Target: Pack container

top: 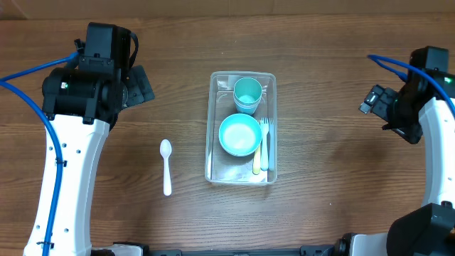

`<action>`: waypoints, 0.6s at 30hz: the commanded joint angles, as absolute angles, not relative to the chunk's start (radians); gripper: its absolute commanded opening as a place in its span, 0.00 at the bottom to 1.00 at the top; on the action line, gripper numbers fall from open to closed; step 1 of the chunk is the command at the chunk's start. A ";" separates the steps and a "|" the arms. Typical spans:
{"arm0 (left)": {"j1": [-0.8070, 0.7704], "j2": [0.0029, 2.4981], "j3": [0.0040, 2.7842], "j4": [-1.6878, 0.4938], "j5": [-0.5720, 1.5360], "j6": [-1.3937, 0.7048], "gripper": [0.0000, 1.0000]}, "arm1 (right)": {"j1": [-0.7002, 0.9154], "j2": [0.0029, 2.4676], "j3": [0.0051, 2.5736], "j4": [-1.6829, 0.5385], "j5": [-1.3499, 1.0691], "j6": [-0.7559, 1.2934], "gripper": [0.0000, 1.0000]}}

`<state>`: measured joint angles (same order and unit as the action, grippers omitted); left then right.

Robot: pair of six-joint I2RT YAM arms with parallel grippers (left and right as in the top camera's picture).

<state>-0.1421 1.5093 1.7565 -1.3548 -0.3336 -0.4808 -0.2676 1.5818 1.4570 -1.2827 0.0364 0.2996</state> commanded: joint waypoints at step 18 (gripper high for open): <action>-0.138 1.504 1.777 -1.306 -0.320 -0.501 1.00 | -0.269 1.548 1.480 -1.280 0.014 0.287 1.00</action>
<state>-0.1421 1.5093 1.7565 -1.3277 -0.3336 -0.4808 -0.2676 1.5791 1.4570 -1.2831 0.0216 0.2905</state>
